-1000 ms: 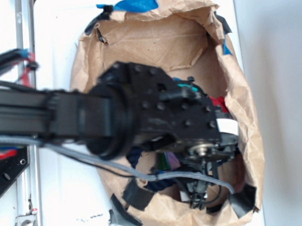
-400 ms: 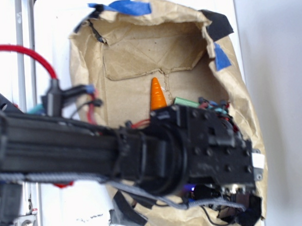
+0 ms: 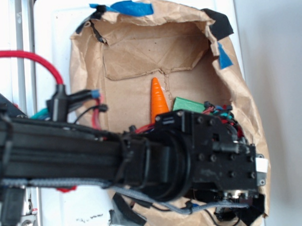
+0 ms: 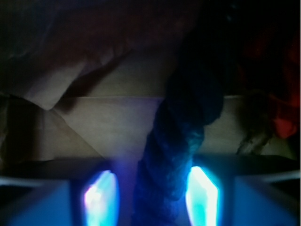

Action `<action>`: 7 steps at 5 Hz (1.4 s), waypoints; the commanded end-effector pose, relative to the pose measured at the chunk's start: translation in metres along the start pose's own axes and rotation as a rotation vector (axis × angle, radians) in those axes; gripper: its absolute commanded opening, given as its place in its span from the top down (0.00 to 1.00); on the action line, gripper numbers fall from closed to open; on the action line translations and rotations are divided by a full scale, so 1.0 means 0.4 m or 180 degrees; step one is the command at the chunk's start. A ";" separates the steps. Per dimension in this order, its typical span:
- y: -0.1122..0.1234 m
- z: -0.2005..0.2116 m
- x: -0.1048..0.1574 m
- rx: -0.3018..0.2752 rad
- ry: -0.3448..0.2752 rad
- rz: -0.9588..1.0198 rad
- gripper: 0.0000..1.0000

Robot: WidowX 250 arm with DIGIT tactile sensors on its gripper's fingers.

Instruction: Grab the blue rope.

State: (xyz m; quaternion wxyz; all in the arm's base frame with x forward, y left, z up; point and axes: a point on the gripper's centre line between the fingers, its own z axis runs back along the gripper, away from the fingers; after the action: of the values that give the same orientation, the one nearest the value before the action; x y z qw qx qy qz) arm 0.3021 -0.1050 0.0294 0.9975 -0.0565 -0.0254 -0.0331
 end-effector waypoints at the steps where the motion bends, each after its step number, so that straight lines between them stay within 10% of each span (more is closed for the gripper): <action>1: -0.018 0.041 0.002 -0.0153 -0.0201 -0.0015 1.00; 4: 0.153 0.217 -0.079 -0.0390 -0.0355 0.0144 1.00; 7: 0.224 0.460 -0.143 0.0079 -0.0367 0.0265 1.00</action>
State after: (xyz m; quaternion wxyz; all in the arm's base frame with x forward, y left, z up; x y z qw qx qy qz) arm 0.2397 0.0156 0.1852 0.9973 -0.0459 -0.0551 0.0165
